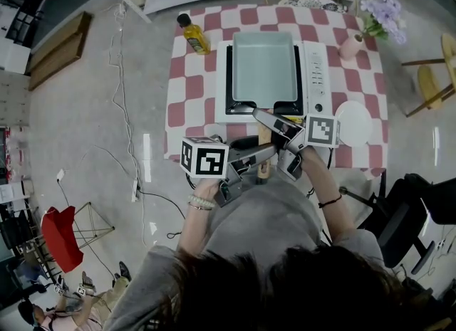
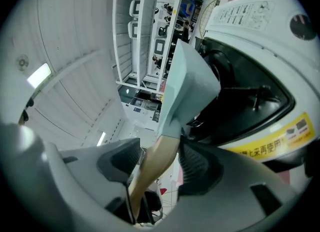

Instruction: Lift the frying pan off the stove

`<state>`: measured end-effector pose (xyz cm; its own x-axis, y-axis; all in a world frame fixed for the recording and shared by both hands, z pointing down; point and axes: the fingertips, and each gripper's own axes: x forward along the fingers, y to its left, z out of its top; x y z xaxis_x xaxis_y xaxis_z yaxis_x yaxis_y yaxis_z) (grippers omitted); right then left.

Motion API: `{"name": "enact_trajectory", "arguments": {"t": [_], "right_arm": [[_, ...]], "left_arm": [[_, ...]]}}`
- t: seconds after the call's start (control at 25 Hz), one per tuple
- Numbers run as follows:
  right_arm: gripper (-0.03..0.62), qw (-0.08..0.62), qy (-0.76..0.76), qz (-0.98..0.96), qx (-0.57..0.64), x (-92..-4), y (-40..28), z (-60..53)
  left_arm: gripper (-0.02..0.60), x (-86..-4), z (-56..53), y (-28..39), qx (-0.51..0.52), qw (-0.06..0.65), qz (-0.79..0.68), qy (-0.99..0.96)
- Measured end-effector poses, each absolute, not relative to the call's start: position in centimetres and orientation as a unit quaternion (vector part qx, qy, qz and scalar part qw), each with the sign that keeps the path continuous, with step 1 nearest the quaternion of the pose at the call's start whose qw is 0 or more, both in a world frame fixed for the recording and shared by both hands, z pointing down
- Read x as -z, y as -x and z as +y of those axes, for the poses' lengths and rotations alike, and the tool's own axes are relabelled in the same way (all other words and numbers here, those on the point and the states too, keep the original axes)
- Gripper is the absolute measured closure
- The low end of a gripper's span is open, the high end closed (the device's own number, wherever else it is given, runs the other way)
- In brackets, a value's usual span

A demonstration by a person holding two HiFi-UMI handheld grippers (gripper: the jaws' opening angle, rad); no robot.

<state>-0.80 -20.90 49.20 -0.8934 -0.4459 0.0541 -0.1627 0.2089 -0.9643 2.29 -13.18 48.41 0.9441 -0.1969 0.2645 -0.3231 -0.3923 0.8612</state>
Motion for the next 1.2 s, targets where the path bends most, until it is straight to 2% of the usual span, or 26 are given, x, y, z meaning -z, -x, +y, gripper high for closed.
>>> {"name": "enact_trajectory", "arguments": {"t": [1.2], "right_arm": [[0.381,0.149,0.176,0.767,0.598,-48.61,1.07,-21.10]], "left_arm": [[0.390,-48.12,-12.90,-2.78,-0.076,0.511,-0.131,-0.846]]}}
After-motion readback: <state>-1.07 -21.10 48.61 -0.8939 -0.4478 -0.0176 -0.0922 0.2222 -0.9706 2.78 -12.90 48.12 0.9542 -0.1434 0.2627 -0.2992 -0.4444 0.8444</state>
